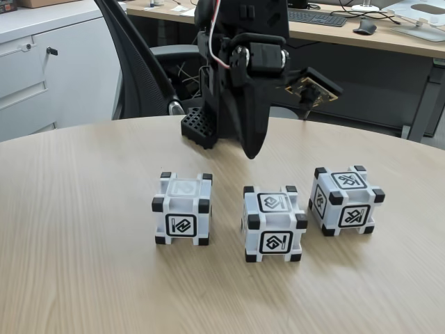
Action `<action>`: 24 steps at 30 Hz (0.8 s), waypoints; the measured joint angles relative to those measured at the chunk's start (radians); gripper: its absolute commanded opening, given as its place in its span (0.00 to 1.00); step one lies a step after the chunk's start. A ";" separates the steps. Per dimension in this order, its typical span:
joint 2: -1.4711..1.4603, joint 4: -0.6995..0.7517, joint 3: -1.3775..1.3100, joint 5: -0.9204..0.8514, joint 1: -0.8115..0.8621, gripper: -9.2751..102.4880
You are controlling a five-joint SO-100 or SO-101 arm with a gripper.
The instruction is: Stack cubes from left to right.
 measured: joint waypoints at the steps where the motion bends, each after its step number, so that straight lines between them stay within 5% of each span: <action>1: 0.000 0.000 0.000 0.000 0.000 0.08; 24: -0.011 -0.061 0.000 -0.063 0.000 0.08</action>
